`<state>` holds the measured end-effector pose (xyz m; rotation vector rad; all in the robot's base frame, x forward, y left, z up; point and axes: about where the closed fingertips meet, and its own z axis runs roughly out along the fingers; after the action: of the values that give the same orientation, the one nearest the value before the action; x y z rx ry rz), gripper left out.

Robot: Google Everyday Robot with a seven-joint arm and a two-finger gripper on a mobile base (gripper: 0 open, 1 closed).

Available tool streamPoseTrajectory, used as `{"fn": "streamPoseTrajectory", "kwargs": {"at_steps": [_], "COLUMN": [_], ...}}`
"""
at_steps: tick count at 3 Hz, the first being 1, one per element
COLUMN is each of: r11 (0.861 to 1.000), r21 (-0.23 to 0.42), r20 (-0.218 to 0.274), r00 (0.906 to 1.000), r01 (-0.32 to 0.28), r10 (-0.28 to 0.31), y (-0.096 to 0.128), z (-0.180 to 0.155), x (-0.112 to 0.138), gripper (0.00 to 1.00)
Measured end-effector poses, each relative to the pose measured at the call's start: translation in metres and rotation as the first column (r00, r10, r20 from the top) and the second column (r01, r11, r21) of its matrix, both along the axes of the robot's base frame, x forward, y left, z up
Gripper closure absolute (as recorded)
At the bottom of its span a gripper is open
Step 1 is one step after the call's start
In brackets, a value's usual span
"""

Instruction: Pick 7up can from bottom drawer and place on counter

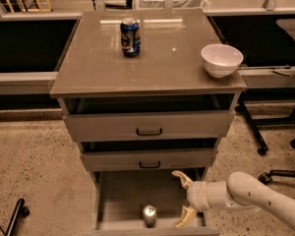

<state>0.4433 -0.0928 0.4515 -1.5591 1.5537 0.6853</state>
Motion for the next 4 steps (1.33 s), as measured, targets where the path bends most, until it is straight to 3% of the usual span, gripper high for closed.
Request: {"fn": "streamPoseTrajectory", "kwargs": {"at_steps": [1, 2, 3, 4], "r11": [1.000, 1.000, 0.999, 0.996], "r21": [0.003, -0.030, -0.053, -0.083], "r20": [0.000, -0.055, -0.143, -0.227], "r00": [1.0000, 0.9984, 0.9896, 0.9720], "r01": [-0.002, 0.007, 0.003, 0.044], "r10": [0.002, -0.009, -0.010, -0.062], "y": [0.001, 0.011, 0.030, 0.043], "z": [-0.003, -0.039, -0.090, -0.140], "x": [-0.001, 0.004, 0.009, 0.011], "gripper": [0.00, 0.00, 0.00, 0.00]}}
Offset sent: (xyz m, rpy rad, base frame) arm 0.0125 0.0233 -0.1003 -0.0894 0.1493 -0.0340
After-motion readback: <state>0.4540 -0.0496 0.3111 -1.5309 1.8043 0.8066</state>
